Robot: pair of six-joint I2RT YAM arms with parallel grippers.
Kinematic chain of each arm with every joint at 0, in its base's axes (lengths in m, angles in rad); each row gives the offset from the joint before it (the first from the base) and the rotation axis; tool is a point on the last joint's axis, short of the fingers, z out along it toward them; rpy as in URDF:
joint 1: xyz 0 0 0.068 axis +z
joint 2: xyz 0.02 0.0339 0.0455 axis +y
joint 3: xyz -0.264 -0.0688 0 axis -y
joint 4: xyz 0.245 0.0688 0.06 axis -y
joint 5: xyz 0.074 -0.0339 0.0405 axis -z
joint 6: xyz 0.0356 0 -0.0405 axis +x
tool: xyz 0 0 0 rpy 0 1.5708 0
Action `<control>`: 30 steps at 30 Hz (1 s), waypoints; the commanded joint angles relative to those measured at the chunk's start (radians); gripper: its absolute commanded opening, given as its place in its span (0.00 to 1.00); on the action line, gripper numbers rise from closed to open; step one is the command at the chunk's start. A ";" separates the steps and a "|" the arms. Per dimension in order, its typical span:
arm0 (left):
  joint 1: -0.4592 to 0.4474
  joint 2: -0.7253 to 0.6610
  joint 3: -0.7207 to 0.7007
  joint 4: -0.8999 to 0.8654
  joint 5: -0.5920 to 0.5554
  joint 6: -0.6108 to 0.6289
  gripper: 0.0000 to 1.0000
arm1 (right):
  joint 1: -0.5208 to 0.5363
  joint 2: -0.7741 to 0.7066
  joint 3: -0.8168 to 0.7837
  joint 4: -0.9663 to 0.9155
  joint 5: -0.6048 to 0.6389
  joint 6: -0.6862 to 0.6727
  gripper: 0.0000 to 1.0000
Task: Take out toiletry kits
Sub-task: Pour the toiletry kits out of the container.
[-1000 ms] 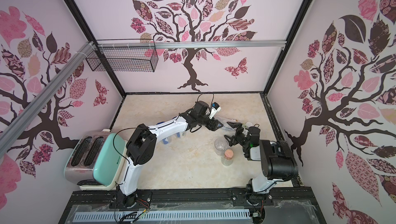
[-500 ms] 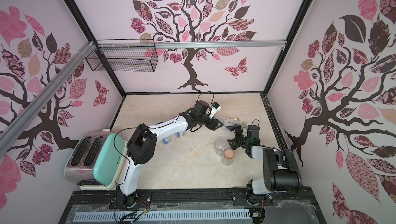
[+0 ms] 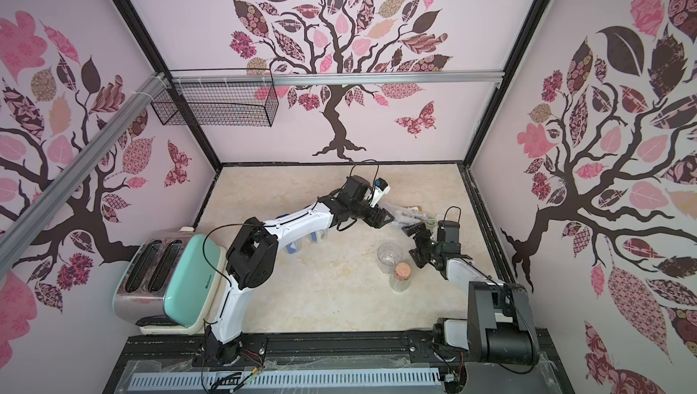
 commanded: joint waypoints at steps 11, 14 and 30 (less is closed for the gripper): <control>-0.002 -0.126 0.030 -0.121 0.004 0.041 0.00 | -0.035 -0.057 0.044 -0.093 0.074 -0.105 0.99; -0.002 -0.151 0.021 -0.129 0.016 0.041 0.00 | -0.038 -0.056 0.041 -0.093 0.075 -0.108 0.99; -0.011 -0.204 0.009 -0.173 0.015 0.063 0.00 | -0.049 -0.162 0.125 -0.224 0.255 -0.234 0.99</control>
